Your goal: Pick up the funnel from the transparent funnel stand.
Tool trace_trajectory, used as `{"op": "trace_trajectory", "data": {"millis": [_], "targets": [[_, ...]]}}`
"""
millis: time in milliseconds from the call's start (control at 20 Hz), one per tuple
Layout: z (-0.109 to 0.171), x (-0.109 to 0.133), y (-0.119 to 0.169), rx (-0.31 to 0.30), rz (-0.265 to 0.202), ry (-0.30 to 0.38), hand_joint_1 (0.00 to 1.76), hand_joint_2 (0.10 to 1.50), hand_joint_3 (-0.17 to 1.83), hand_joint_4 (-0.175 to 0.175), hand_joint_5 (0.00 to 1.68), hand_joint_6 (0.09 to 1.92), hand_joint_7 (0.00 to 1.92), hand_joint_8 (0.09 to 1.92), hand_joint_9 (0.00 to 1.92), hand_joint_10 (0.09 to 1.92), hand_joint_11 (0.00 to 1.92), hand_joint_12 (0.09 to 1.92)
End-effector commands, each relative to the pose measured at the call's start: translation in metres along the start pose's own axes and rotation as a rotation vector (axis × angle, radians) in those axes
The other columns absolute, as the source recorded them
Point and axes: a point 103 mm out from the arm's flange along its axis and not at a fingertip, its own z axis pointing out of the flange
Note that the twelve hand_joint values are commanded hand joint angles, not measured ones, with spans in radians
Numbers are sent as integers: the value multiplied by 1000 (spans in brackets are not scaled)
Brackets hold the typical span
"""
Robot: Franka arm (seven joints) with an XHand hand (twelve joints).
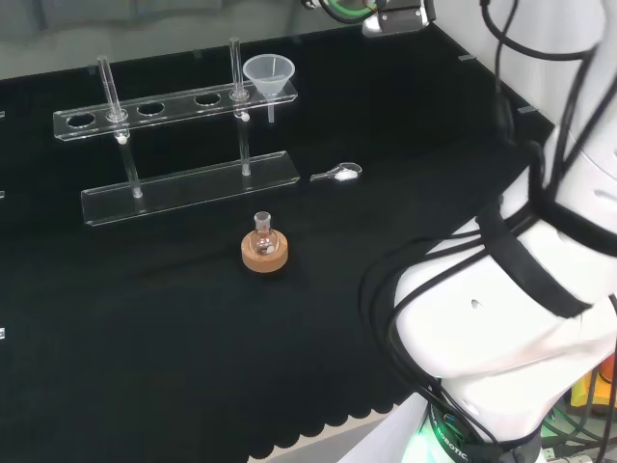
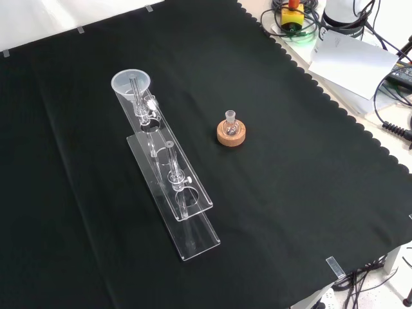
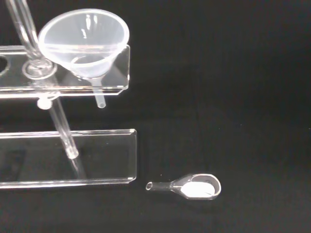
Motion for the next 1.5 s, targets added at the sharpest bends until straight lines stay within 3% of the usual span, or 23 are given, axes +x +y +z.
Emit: {"op": "trace_trajectory", "data": {"millis": [50, 400, 700, 900, 1300, 1500], "targets": [[26, -3, 44, 35, -24, -17, 10, 1191, 357, 17, 202, 87, 35, 481, 221, 604, 81, 1362], [48, 1, 63, 73, -27, -22, 78, 1155, 332, 13, 187, 87, 50, 486, 217, 601, 68, 1369], [56, 9, 77, 102, -34, -40, 303, 1031, 277, 9, 190, 87, 118, 539, 270, 639, 65, 1394], [61, 17, 86, 125, -41, -49, 361, 982, 275, 2, 191, 87, 101, 584, 273, 665, 72, 1405], [68, 37, 101, 203, -74, -78, 422, 846, 267, -31, 121, 87, 25, 692, 288, 742, 147, 1447], [71, 52, 105, 258, -80, -107, 440, 788, 263, -53, 49, 87, 1, 610, 193, 811, 205, 1491]]}}
